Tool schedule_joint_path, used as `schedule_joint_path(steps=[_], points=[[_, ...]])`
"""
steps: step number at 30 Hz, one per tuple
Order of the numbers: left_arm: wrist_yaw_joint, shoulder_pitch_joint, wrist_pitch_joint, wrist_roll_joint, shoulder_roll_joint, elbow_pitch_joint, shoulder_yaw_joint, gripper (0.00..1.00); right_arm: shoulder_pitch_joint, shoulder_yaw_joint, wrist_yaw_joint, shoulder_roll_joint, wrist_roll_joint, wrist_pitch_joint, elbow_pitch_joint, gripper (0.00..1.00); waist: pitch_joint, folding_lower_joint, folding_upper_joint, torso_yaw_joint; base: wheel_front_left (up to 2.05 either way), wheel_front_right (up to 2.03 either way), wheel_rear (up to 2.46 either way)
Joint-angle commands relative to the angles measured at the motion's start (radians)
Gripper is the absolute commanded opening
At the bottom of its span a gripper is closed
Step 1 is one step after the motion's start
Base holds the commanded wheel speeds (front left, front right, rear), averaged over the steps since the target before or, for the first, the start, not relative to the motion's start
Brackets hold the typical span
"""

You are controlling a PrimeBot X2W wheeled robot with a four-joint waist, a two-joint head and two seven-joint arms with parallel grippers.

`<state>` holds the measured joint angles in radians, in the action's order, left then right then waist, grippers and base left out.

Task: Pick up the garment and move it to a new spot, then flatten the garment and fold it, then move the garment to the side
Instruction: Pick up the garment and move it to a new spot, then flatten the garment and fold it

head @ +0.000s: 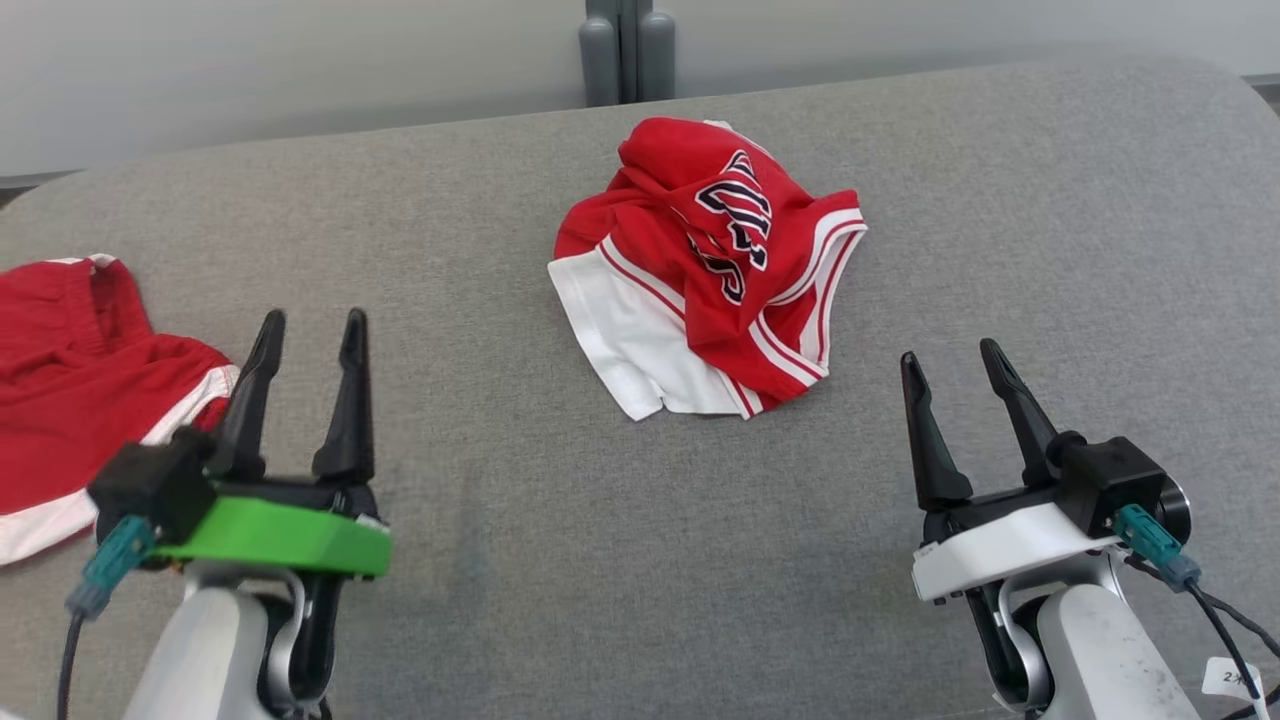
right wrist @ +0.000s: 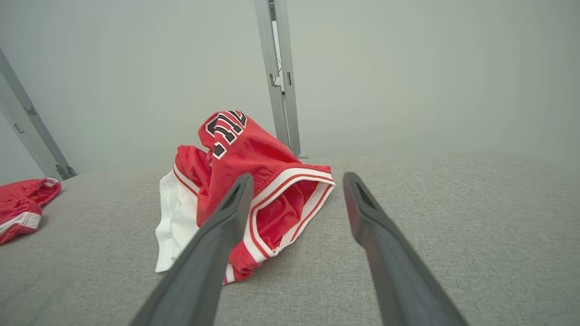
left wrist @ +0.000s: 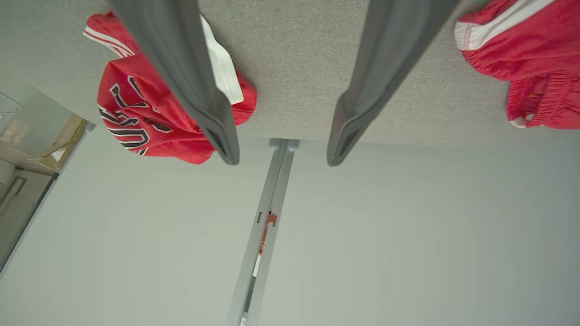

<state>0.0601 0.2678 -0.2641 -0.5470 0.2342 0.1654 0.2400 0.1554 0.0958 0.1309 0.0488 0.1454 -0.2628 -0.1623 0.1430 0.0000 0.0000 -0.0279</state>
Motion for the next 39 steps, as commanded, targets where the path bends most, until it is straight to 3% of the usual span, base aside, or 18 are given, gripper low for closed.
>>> schedule_joint_path(steps=[1, 13, 28, 32, 39], points=[[-0.007, -0.054, 0.0, 0.017, -0.01, -0.026, -0.033, 1.0, -0.013, -0.002, 0.0, 0.003, -0.009, -0.003, -0.003, 1.0, -0.025, 0.0, 0.0, 0.024, 0.0, 0.0, 0.0], [0.013, -0.309, 0.0, 0.159, -0.083, -0.122, -0.197, 1.0, -0.059, -0.017, 0.0, 0.003, -0.024, -0.003, -0.034, 1.0, -0.084, 0.0, 0.0, 0.045, 0.0, 0.0, 0.0], [0.052, -0.322, 0.0, 0.217, -0.115, -0.135, -0.229, 1.0, -0.06, -0.03, 0.0, 0.003, 0.013, 0.004, -0.05, 1.0, -0.068, 0.0, 0.0, 0.059, 0.0, 0.0, 0.0], [0.055, -0.304, 0.0, 0.223, -0.124, -0.139, -0.228, 1.0, 0.014, -0.017, 0.0, 0.002, 0.091, 0.097, -0.132, 1.0, -0.045, 0.0, 0.0, 0.068, 0.0, 0.0, 0.0], [0.063, -0.263, 0.0, 0.225, -0.138, -0.128, -0.204, 1.0, 0.233, -0.001, 0.0, 0.003, 0.211, 0.212, -0.438, 1.0, -0.005, 0.0, 0.0, 0.119, 0.0, 0.0, 0.0]])
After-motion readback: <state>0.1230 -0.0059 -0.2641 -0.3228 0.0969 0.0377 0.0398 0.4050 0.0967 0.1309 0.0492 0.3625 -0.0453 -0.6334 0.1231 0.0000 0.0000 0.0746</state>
